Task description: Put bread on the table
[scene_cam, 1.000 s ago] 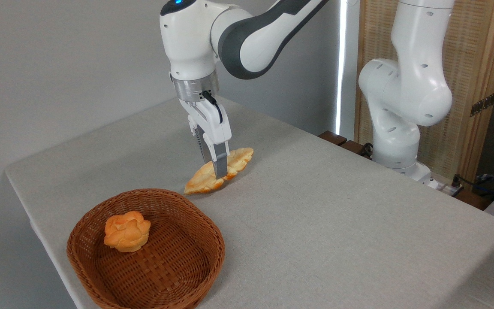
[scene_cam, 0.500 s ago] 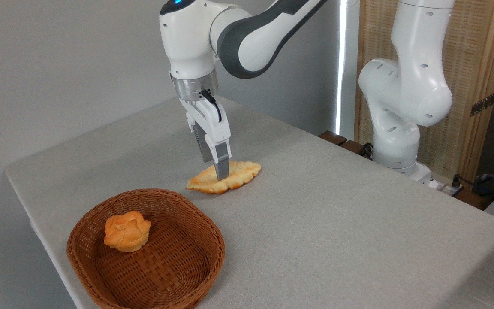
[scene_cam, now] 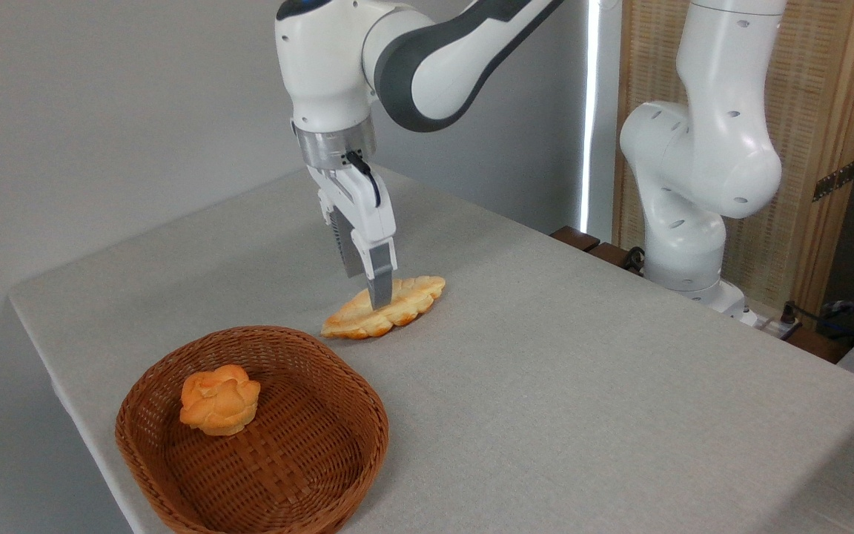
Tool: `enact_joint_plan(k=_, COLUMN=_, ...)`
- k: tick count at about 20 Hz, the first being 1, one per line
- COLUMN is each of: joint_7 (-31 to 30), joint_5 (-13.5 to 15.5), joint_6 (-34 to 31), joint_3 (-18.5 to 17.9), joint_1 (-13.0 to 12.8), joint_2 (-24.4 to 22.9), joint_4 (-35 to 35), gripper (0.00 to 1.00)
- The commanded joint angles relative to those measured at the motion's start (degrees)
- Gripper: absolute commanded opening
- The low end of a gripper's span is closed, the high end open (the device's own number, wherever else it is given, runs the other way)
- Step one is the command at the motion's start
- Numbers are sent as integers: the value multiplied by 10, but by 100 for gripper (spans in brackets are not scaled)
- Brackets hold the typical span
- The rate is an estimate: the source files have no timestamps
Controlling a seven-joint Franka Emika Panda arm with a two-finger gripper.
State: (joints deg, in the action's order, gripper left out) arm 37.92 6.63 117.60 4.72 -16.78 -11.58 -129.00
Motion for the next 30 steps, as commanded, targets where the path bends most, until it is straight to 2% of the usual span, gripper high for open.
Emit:
enact_joint_plan(k=1, joint_7=-2, joint_5=4, joint_6=-31, joint_3=-9, joint_1=6, joint_2=-6, joint_4=57, gripper=100)
enact_joint_plan(k=3, joint_7=0, joint_5=-2, joint_6=-71, joint_3=-23, joint_1=11, joint_2=0, joint_4=96, gripper=100)
enact_joint_plan(k=5, joint_7=-1, joint_5=-35, joint_6=-118, joint_3=-46, joint_1=11, joint_2=15, joint_4=155, gripper=100)
enact_joint_plan(k=9, joint_7=0, joint_5=-39, joint_6=-168, joint_3=-85, joint_1=12, joint_2=55, joint_4=256, gripper=100)
enact_joint_plan(k=11, joint_7=1, joint_5=-43, joint_6=-170, joint_3=-98, joint_1=20, joint_2=75, joint_4=298, gripper=100)
enact_joint_plan(k=13, joint_7=5, joint_5=-43, joint_6=-168, joint_3=-91, joint_1=62, joint_2=93, joint_4=324, gripper=100)
enact_joint_plan(k=14, joint_7=4, joint_5=-43, joint_6=-168, joint_3=-90, joint_1=67, joint_2=99, joint_4=332, gripper=100)
enact_joint_plan(k=22, joint_7=-2, joint_5=-43, joint_6=-205, joint_3=-89, joint_1=70, joint_2=108, joint_4=352, gripper=100)
enact_joint_plan(k=26, joint_7=-8, joint_5=-42, joint_6=-217, joint_3=-54, joint_1=87, joint_2=108, joint_4=350, gripper=100)
enact_joint_plan(k=30, joint_7=-31, joint_5=-41, joint_6=-217, joint_3=-36, joint_1=88, joint_2=112, joint_4=343, gripper=100)
